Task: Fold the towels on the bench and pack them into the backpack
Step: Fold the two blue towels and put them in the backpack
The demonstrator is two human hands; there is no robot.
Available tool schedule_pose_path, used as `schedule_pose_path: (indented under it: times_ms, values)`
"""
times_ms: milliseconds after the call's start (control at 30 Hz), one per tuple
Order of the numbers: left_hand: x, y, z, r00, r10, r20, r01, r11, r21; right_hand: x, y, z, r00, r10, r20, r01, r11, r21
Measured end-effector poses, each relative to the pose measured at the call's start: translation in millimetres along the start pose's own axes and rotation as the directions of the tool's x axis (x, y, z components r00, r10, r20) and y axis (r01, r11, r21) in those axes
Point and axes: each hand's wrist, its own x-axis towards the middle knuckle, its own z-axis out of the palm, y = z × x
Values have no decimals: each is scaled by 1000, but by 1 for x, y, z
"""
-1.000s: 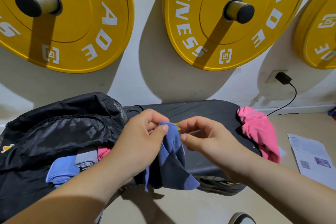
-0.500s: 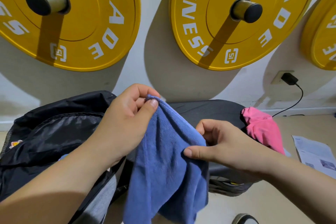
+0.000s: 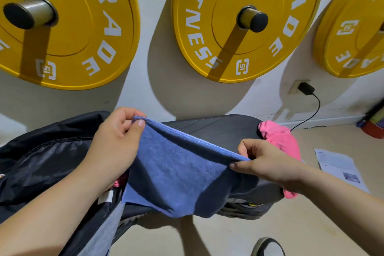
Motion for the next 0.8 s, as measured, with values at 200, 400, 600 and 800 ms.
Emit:
schedule_pose_path:
  times_ms: [200,400,600,800]
  values:
    - [2,0,-5,998,0,-63,1,1000,13,-1,13,-18,986,160,-42,-143,953,268]
    - [4,1,-13,993,-49,-111,55,997,47,-1,7,-27,987,127,-99,-38,779,625]
    - [-3,9,-10,991,-125,-40,126,992,11,-4,-6,-29,947,127,-294,116,720,684]
    - [-13,15,-9,965,-223,139,226,974,-3,4,6,-34,827,124,-549,109,922,372]
